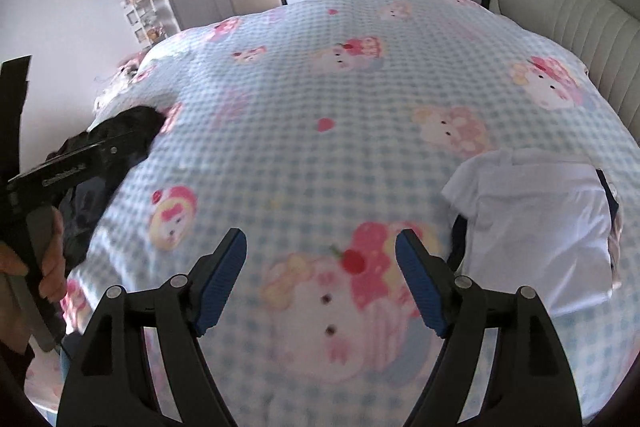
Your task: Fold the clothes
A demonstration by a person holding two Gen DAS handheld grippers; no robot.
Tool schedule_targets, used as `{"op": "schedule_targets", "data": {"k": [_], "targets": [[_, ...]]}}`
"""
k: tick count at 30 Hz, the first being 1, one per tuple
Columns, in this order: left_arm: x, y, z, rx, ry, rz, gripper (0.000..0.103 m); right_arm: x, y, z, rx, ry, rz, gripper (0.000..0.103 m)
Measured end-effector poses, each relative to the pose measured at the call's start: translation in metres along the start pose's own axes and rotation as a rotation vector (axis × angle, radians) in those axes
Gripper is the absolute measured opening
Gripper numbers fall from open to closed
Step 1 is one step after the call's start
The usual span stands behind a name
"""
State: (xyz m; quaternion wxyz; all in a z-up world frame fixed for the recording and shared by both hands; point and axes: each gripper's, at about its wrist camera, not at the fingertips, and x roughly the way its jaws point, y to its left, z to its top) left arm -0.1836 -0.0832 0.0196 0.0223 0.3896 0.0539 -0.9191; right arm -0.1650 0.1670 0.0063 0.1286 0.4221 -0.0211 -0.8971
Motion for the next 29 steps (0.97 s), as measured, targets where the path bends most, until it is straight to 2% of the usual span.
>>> {"op": "schedule_targets", "data": {"k": [5,11,16,21,29], "targets": [[-0.048,0.016,-0.062,-0.022,-0.019,0.028,0.077,-0.036,0.023,-0.051,0.021,-0.05,-0.026,0.079],[-0.099,0.018,-0.154,-0.084,-0.011,0.061,0.078,-0.059,0.034,-0.137,0.069,-0.008,-0.033,0.079],[-0.132,0.001,-0.207,-0.039,0.002,0.08,0.081,-0.096,0.038,-0.189,0.03,-0.02,-0.079,0.079],[-0.155,-0.006,-0.233,-0.063,0.004,0.046,0.083,-0.12,0.035,-0.218,0.028,-0.039,-0.078,0.079],[-0.167,-0.013,-0.246,-0.044,-0.031,0.043,0.083,-0.13,0.036,-0.219,-0.005,-0.07,-0.057,0.079]]}}
